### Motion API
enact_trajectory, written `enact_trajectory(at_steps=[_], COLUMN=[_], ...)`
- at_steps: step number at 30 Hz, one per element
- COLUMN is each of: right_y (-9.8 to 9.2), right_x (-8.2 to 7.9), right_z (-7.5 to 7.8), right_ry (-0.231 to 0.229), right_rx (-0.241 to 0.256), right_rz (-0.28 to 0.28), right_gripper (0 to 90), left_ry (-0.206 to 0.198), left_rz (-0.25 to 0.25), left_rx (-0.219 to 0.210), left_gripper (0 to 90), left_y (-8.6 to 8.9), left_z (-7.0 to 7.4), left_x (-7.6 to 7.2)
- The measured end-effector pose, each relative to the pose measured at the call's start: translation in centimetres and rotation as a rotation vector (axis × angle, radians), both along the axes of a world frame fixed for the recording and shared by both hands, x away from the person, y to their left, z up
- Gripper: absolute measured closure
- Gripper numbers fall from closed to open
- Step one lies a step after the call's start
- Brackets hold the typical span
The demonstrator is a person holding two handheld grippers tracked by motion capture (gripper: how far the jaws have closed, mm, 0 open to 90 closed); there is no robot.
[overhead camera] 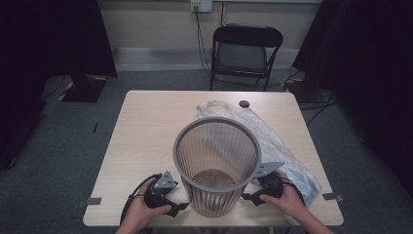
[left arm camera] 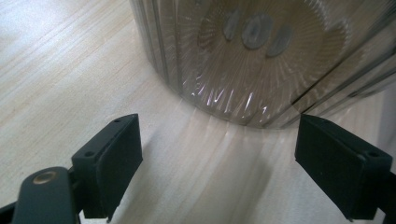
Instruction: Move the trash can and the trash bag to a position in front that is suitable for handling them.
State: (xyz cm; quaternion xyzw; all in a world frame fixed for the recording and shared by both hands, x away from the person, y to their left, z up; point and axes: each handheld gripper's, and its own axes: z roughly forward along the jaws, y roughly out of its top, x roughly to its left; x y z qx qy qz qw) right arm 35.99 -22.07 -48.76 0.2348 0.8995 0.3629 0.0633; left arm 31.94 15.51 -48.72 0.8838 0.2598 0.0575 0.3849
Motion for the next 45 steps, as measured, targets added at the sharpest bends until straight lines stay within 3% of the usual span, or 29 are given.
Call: enact_trajectory(at_steps=[10,15,17,21,22,25,27,33,41,43,45], right_y=[0.5,1.2,1.6,1.9,1.7,0.8,-0.1,-1.2,1.7,2.7,3.2], right_x=[1.6,3.3,4.4,5.4,5.6,5.3,5.0,3.6,2.6,2.8,3.2], right_z=[-0.2,-0.3,-0.3,-0.2,0.2,1.3,2.0,2.7,2.8,2.8,2.5], right_ry=[0.009,-0.005,-0.018,-0.011,-0.015,-0.012,-0.026,-0.027,-0.034,-0.037,-0.044], right_rx=[0.008,-0.009,-0.007,0.001,0.006,0.016,0.017,0.026,0.068,0.021,0.009], right_rz=[-0.052,-0.072,-0.108,-0.128,-0.124,-0.122,-0.119,-0.137,-0.098,-0.068,-0.058], right_gripper=[15.0,15.0,16.3,17.8,17.8,17.8,17.8,17.2,17.1,14.1,14.2], left_ry=[-0.008,-0.015,-0.024,-0.02,-0.019,-0.044,-0.034,-0.005,-0.023,-0.025,-0.019], left_rz=[0.055,0.088,0.108,0.127,0.136,0.129,0.139,0.147,0.138,0.132,0.13], left_rx=[0.017,0.02,0.025,0.009,0.01,0.081,0.066,0.087,0.12,0.124,0.118], left_gripper=[14.4,14.4,14.5,15.9,16.4,16.2,16.2,16.0,15.5,15.7,15.1], left_y=[0.6,0.9,1.1,1.5,1.6,2.2,2.7,3.6,3.8,3.8,3.8], left_z=[-0.1,-0.1,-0.1,-0.2,-0.2,0.1,0.1,-0.1,-0.3,-0.3,-0.3], left_x=[1.8,3.5,4.5,5.1,5.1,4.9,4.5,3.3,2.5,2.5,2.6])
